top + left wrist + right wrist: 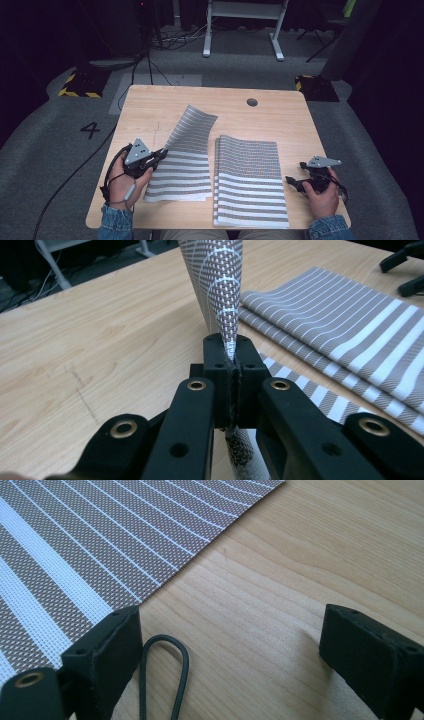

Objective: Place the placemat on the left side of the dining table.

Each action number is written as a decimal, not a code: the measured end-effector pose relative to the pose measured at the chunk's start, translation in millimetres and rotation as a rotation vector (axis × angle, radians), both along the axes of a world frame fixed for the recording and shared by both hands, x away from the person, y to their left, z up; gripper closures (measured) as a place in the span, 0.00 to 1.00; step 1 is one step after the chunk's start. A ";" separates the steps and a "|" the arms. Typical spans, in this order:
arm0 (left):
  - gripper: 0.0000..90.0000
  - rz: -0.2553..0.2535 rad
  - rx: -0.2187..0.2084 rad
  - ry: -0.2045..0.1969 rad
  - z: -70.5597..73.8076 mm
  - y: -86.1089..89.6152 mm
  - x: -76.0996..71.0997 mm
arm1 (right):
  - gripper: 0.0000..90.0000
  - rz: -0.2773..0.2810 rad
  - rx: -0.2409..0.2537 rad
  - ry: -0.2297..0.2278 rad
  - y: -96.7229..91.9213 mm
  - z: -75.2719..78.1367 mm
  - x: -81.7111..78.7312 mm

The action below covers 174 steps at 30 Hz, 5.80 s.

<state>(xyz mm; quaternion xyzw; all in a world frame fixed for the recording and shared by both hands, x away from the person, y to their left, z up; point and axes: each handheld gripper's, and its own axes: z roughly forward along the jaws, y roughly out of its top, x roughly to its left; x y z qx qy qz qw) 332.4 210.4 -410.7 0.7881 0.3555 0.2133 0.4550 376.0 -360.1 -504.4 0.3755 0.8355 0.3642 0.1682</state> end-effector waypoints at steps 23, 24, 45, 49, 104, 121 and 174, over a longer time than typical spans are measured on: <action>0.91 0.037 0.071 0.035 -41.5 -4.7 34.4 | 0.12 0.000 0.000 0.000 0.0 0.0 0.0; 0.84 0.051 0.065 0.013 -42.2 -6.1 36.0 | 0.12 -0.004 0.005 0.001 0.3 0.0 -0.2; 0.35 -0.155 0.164 0.046 -28.3 -87.5 -5.2 | 0.12 -0.004 0.004 0.000 0.2 0.2 -0.3; 0.33 -0.219 0.234 0.126 -42.6 -107.1 -12.9 | 0.12 0.001 0.000 -0.002 0.0 0.0 0.2; 0.89 -0.090 -0.129 0.078 -42.8 -75.5 -4.3 | 0.12 0.002 0.004 0.000 0.4 0.0 0.6; 0.84 0.012 -0.221 0.207 -72.1 -58.6 12.4 | 0.12 0.000 0.007 0.000 0.6 0.1 0.5; 0.41 0.735 -0.130 -0.011 -34.6 82.8 -14.5 | 0.12 0.000 0.007 0.000 0.6 0.1 0.4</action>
